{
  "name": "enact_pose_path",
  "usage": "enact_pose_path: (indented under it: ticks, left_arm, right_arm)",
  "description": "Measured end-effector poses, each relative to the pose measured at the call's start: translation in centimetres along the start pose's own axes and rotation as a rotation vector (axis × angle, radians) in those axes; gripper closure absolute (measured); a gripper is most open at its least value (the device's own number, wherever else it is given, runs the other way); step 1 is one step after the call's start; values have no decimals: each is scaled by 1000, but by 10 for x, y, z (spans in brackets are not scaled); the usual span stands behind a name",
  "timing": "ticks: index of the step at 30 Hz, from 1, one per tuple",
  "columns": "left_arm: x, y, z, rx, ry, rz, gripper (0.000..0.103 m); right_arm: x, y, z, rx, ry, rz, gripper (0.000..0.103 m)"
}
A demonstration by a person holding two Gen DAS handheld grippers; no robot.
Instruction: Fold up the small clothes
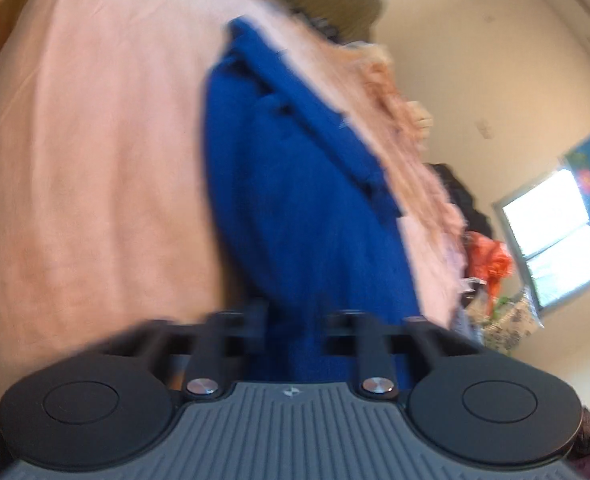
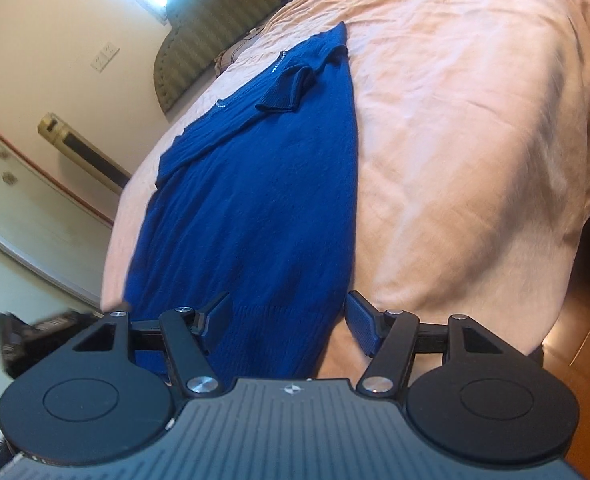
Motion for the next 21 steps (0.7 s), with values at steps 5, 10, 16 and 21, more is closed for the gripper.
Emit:
enact_pose_path:
  ticks: [5, 10, 16, 21]
  left_arm:
    - [0, 7, 15, 101, -54, 25, 91]
    - [2, 8, 13, 77, -44, 32, 93]
    - [40, 23, -9, -37, -29, -17, 97]
    - [52, 35, 15, -105, 109, -21, 100]
  right_arm:
    - [-3, -4, -4, -117, 91, 21, 36]
    - [-17, -8, -10, -155, 66, 65, 94]
    - [20, 6, 10, -45, 46, 18, 94]
    - [27, 7, -19, -51, -45, 53, 94]
Point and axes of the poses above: each gripper's, at about its wrist camera, not at the fingertips, and x roughly against the way its jaws point, z to its left, y to its top, the point moved 6 cm from there along -x, roughly the way its jaws point, and after that the axes turned 9 degrees about x, right-handed, at the moved point
